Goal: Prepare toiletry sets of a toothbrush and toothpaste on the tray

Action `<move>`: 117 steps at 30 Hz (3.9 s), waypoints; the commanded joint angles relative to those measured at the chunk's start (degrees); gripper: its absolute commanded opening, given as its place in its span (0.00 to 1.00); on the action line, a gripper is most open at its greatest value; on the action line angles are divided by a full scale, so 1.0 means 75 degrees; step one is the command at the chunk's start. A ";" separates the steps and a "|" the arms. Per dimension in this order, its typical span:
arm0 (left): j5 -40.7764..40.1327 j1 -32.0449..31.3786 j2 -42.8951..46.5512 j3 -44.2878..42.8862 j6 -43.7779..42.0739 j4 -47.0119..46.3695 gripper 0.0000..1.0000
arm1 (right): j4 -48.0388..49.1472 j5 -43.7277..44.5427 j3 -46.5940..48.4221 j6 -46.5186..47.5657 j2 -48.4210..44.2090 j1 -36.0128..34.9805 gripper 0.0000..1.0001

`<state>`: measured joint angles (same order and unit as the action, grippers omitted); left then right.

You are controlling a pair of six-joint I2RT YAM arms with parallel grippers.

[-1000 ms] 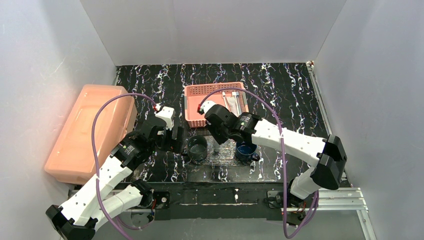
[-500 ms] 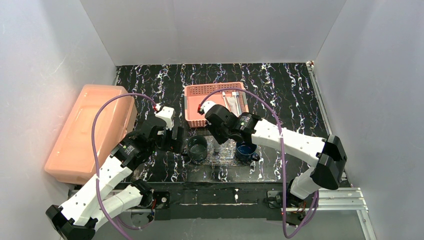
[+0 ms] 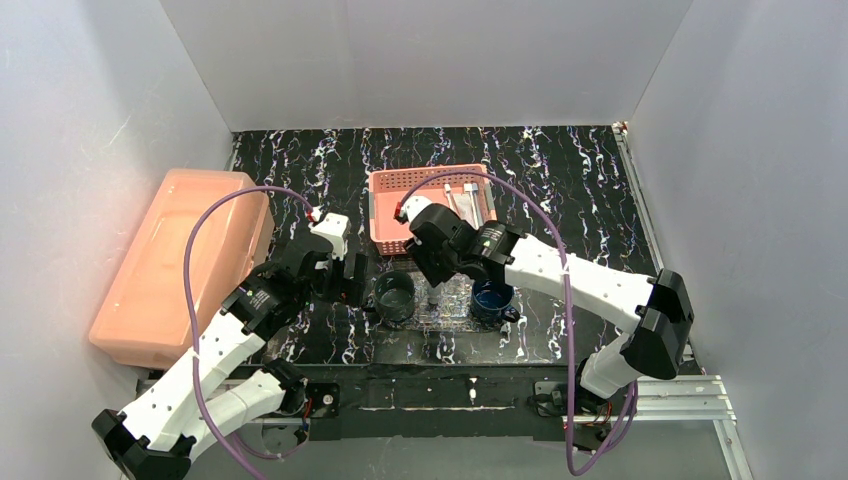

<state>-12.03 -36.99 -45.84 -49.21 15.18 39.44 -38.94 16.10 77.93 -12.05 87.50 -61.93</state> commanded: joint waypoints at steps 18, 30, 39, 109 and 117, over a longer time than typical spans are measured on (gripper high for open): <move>0.0117 0.0038 -0.0052 -0.0010 -0.0090 -0.0044 0.96 | -0.0150 0.0082 0.2391 0.0275 0.0197 0.0535 0.59; 0.0234 0.0042 -0.0087 -0.0022 -0.0113 -0.0054 0.98 | -0.0081 -0.0097 0.2963 0.0548 0.1239 0.1595 0.59; 0.0154 0.0045 0.0010 0.0000 -0.0137 -0.0044 0.98 | 0.0023 0.0000 0.2960 0.0669 0.2065 0.2321 0.60; -0.0035 0.0046 0.0066 -0.0036 -0.0161 0.0015 0.98 | 0.0324 -0.0077 0.3643 -0.0013 0.4420 0.3781 0.05; -0.0066 0.0049 0.0055 -0.0036 -0.0137 0.0015 0.98 | 0.0589 0.0023 0.3505 -0.0159 0.3646 0.3781 0.04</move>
<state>-11.22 -36.86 -45.56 -49.21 14.55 39.07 -38.24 15.68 105.08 -12.10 121.38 -33.71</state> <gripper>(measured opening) 0.982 0.134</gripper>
